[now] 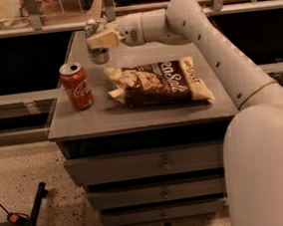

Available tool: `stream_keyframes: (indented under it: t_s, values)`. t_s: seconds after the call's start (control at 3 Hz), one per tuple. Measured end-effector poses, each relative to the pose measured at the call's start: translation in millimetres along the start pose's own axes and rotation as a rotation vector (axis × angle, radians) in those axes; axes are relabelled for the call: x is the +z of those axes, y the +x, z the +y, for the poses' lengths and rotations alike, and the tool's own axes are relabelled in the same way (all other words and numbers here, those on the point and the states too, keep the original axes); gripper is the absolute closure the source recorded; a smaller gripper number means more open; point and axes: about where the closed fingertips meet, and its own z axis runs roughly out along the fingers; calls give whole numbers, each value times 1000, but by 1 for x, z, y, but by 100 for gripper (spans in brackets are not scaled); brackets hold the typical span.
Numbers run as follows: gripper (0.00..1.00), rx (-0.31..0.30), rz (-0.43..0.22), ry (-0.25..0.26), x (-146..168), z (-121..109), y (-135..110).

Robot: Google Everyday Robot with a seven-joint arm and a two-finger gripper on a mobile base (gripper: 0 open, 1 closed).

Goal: Move 7up can near coke can

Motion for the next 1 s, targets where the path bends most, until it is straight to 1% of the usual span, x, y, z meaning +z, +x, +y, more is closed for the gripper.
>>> stream_keyframes:
  t_s: [0.33, 0.67, 1.0]
  values:
    - [58, 12, -8, -55, 9, 18, -1]
    - [40, 6, -1, -82, 16, 29, 2]
    - [16, -22, -10, -106, 20, 38, 5]
